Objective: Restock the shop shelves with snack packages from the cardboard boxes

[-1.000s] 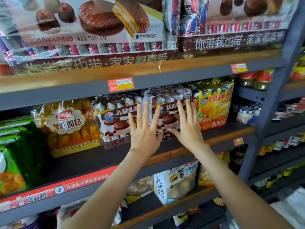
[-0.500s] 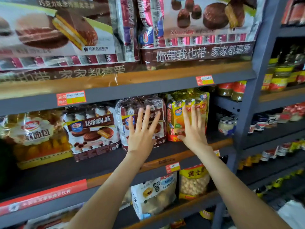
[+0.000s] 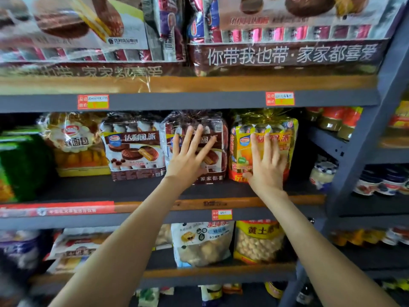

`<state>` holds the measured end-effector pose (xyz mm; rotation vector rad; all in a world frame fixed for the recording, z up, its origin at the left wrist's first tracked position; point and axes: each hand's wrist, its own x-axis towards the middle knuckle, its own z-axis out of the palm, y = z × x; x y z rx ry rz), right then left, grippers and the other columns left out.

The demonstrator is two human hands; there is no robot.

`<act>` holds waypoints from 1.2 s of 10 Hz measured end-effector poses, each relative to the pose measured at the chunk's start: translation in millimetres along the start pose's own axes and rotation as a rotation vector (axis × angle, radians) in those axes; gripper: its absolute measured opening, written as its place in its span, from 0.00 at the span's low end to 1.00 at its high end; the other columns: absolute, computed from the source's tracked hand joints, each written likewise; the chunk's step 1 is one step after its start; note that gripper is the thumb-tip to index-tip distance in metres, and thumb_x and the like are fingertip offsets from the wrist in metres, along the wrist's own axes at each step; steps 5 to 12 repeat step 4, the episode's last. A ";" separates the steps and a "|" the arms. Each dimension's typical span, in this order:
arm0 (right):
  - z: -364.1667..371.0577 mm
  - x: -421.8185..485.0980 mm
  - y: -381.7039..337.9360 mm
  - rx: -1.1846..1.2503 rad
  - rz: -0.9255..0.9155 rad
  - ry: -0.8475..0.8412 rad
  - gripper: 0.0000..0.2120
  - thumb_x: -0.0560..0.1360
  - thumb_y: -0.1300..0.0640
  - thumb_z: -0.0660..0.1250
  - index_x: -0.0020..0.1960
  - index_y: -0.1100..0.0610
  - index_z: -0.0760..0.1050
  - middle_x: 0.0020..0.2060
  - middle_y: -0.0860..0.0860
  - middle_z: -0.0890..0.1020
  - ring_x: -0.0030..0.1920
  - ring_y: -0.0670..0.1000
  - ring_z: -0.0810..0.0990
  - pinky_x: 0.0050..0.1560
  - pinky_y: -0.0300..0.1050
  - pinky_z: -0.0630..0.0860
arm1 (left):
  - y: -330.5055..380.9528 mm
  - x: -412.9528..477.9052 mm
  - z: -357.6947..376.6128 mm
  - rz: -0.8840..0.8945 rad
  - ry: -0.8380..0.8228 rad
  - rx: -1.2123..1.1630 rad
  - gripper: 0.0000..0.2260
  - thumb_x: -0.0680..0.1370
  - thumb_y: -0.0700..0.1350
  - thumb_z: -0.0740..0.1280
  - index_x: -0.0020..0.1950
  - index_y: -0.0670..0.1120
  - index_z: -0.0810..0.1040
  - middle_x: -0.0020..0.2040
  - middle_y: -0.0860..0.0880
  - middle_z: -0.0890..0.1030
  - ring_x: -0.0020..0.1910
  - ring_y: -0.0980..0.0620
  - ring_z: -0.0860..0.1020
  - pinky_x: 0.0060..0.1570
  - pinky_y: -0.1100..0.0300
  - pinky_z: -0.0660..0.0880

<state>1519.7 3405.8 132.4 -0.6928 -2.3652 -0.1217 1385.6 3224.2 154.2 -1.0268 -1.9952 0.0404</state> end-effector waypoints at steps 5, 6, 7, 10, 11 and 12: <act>-11.1 -36.4 -69.5 0.321 0.043 0.128 0.28 0.72 0.57 0.71 0.69 0.60 0.66 0.64 0.60 0.72 0.64 0.63 0.69 0.61 0.59 0.68 | 2.3 -54.4 -48.8 -0.292 -0.407 -0.585 0.22 0.81 0.49 0.60 0.74 0.46 0.63 0.70 0.44 0.69 0.66 0.42 0.69 0.60 0.48 0.69; -11.1 -36.4 -69.5 0.321 0.043 0.128 0.28 0.72 0.57 0.71 0.69 0.60 0.66 0.64 0.60 0.72 0.64 0.63 0.69 0.61 0.59 0.68 | 2.3 -54.4 -48.8 -0.292 -0.407 -0.585 0.22 0.81 0.49 0.60 0.74 0.46 0.63 0.70 0.44 0.69 0.66 0.42 0.69 0.60 0.48 0.69; -11.1 -36.4 -69.5 0.321 0.043 0.128 0.28 0.72 0.57 0.71 0.69 0.60 0.66 0.64 0.60 0.72 0.64 0.63 0.69 0.61 0.59 0.68 | 2.3 -54.4 -48.8 -0.292 -0.407 -0.585 0.22 0.81 0.49 0.60 0.74 0.46 0.63 0.70 0.44 0.69 0.66 0.42 0.69 0.60 0.48 0.69; -11.1 -36.4 -69.5 0.321 0.043 0.128 0.28 0.72 0.57 0.71 0.69 0.60 0.66 0.64 0.60 0.72 0.64 0.63 0.69 0.61 0.59 0.68 | 2.3 -54.4 -48.8 -0.292 -0.407 -0.585 0.22 0.81 0.49 0.60 0.74 0.46 0.63 0.70 0.44 0.69 0.66 0.42 0.69 0.60 0.48 0.69; -11.1 -36.4 -69.5 0.321 0.043 0.128 0.28 0.72 0.57 0.71 0.69 0.60 0.66 0.64 0.60 0.72 0.64 0.63 0.69 0.61 0.59 0.68 | 2.3 -54.4 -48.8 -0.292 -0.407 -0.585 0.22 0.81 0.49 0.60 0.74 0.46 0.63 0.70 0.44 0.69 0.66 0.42 0.69 0.60 0.48 0.69; -11.1 -36.4 -69.5 0.321 0.043 0.128 0.28 0.72 0.57 0.71 0.69 0.60 0.66 0.64 0.60 0.72 0.64 0.63 0.69 0.61 0.59 0.68 | 2.3 -54.4 -48.8 -0.292 -0.407 -0.585 0.22 0.81 0.49 0.60 0.74 0.46 0.63 0.70 0.44 0.69 0.66 0.42 0.69 0.60 0.48 0.69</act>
